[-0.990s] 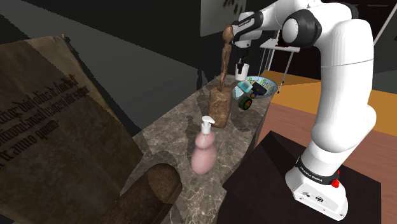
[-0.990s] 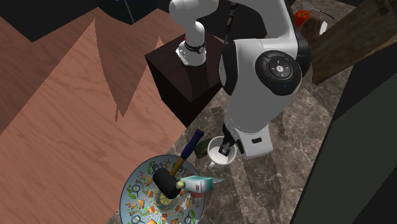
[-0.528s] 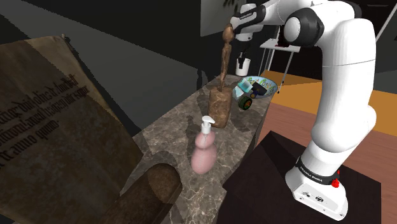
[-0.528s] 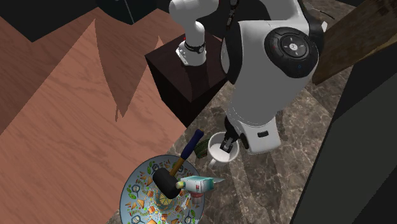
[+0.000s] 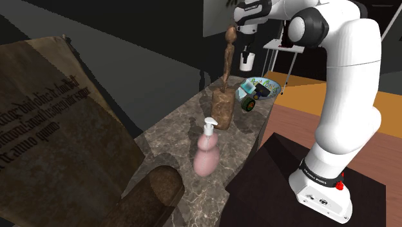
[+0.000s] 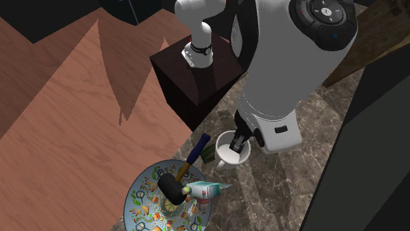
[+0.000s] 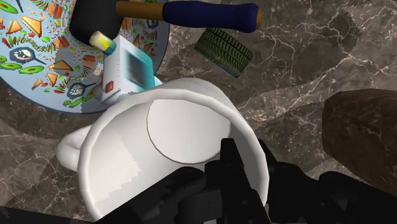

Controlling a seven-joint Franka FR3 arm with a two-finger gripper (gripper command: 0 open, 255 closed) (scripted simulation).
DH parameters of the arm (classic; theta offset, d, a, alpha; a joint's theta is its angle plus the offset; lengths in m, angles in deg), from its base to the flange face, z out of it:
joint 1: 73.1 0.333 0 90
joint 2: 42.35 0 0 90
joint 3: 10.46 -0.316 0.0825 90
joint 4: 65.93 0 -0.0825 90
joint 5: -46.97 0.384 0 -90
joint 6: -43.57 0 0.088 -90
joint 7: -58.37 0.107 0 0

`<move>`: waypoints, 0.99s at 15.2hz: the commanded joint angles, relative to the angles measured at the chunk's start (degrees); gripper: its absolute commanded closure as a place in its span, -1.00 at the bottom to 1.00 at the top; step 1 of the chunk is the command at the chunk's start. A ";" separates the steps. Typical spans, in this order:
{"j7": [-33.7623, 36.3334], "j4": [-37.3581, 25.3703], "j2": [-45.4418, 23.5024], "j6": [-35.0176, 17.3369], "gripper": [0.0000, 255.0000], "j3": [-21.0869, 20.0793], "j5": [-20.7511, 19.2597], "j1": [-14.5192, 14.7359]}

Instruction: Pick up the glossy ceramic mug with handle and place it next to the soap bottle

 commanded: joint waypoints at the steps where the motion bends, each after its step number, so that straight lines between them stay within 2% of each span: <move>1: -0.03 -2.08 -0.22 1.86 1.00 0.03 0.05 -0.18; 13: -0.49 -15.25 -2.72 12.54 1.00 0.11 0.89 -1.81; 14: -0.49 -15.27 -2.71 12.57 1.00 0.11 0.89 -1.81; 15: 0.72 -12.79 -1.03 11.75 1.00 -0.05 0.24 -0.41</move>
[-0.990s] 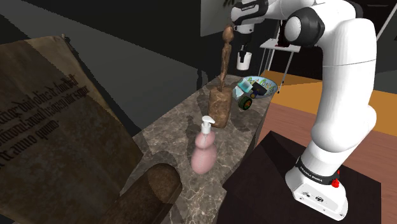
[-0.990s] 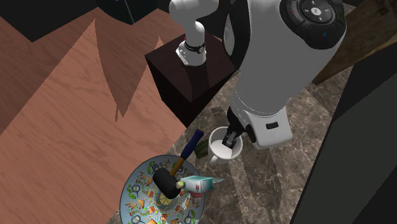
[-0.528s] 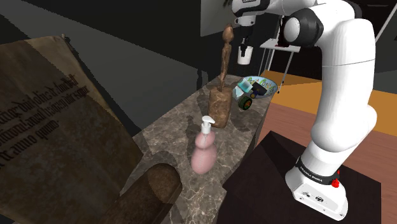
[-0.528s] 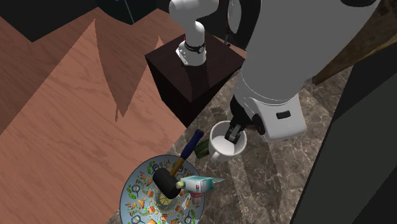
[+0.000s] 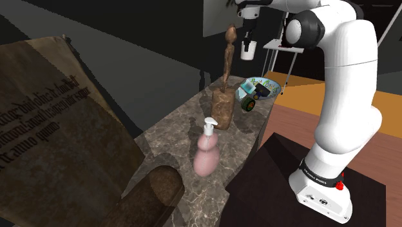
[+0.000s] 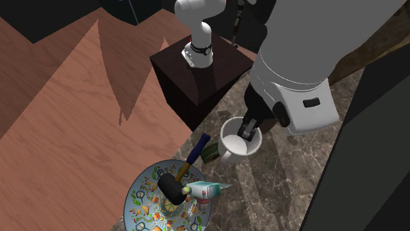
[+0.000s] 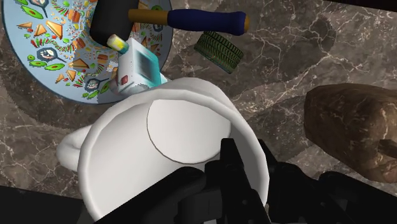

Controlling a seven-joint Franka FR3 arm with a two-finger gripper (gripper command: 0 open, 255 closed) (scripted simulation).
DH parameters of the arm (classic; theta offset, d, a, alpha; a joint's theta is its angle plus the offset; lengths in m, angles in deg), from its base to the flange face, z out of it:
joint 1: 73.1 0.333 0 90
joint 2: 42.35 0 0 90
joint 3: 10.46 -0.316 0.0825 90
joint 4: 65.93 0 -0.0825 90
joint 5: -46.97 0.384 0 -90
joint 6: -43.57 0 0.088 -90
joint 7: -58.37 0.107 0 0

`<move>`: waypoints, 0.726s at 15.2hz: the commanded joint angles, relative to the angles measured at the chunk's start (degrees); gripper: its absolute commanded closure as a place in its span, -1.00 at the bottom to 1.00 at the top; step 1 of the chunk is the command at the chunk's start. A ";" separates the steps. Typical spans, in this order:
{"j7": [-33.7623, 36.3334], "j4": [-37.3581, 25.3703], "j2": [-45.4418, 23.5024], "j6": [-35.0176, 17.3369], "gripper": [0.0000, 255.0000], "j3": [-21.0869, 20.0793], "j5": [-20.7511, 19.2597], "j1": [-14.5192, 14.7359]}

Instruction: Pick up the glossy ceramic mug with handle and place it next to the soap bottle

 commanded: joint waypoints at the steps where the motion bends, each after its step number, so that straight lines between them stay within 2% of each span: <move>1: 1.79 3.22 2.39 -0.86 1.00 -0.26 -0.91 1.99; 6: 8.32 12.06 8.84 -3.31 1.00 -1.77 -3.54 7.90; 11: 15.13 17.83 13.35 -4.50 1.00 -4.04 -5.42 12.74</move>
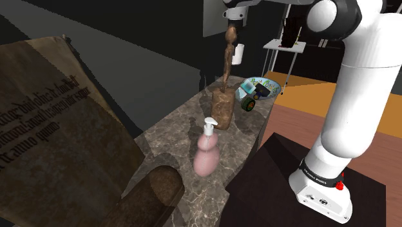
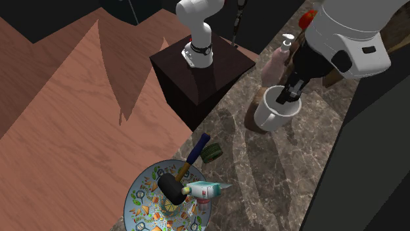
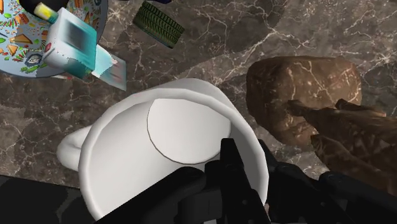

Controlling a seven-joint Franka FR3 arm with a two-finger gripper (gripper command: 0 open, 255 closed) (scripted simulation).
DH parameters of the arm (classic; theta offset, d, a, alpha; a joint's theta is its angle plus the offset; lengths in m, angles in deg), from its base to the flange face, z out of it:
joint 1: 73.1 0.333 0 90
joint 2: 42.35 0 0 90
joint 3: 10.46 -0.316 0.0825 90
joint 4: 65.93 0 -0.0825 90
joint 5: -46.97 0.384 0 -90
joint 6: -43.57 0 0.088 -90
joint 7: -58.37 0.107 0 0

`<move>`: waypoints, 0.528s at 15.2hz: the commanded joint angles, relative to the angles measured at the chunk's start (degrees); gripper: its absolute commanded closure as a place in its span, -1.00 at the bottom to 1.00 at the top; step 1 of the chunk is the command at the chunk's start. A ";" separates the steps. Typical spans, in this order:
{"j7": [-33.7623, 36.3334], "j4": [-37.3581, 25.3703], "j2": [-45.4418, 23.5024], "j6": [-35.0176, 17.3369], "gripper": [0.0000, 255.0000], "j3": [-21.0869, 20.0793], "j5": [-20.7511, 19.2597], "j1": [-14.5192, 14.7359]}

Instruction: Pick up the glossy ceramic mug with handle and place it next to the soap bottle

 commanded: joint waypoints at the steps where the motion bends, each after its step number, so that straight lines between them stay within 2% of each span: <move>1: 2.74 1.44 1.24 -0.13 1.00 -0.96 -0.55 1.75; 8: 12.20 5.13 4.33 -0.38 1.00 -4.72 -1.80 7.53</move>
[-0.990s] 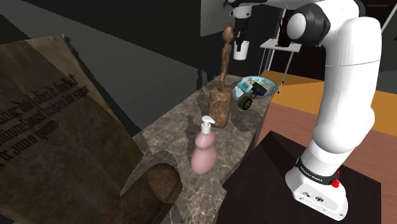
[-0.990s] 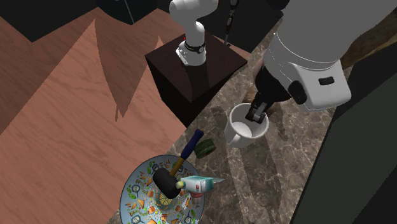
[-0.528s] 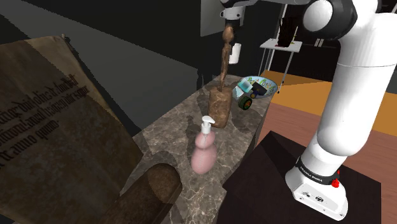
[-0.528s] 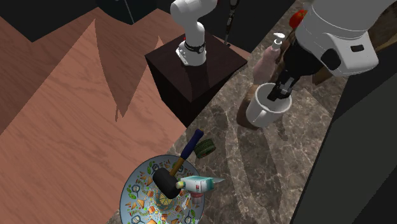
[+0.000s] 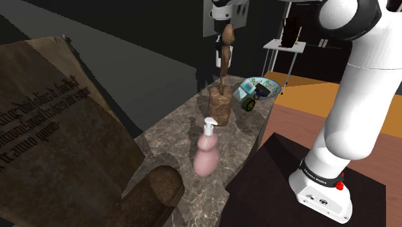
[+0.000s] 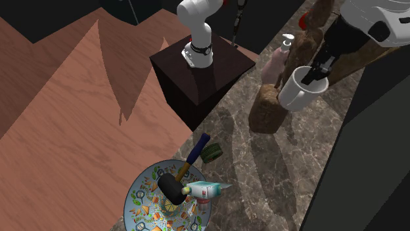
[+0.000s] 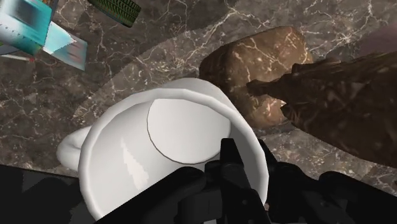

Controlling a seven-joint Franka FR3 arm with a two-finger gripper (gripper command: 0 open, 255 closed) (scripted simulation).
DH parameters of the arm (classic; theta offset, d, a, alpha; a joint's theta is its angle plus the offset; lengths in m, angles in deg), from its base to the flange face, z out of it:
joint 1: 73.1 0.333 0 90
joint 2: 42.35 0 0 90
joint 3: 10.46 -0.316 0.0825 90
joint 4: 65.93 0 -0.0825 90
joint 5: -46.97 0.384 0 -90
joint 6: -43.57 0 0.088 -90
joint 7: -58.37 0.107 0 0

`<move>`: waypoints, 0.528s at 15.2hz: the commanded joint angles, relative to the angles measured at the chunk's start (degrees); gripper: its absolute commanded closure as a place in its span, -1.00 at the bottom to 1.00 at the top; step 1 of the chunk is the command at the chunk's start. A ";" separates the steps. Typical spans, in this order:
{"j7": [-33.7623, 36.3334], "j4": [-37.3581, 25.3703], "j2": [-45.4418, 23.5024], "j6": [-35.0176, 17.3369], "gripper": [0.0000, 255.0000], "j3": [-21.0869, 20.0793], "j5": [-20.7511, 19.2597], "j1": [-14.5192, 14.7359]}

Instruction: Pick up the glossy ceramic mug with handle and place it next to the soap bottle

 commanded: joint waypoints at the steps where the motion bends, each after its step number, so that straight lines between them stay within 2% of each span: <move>1: 2.90 1.59 0.99 -0.32 1.00 -1.18 -0.35 1.70; 8: 12.01 0.94 0.68 0.47 1.00 -5.15 -0.59 6.86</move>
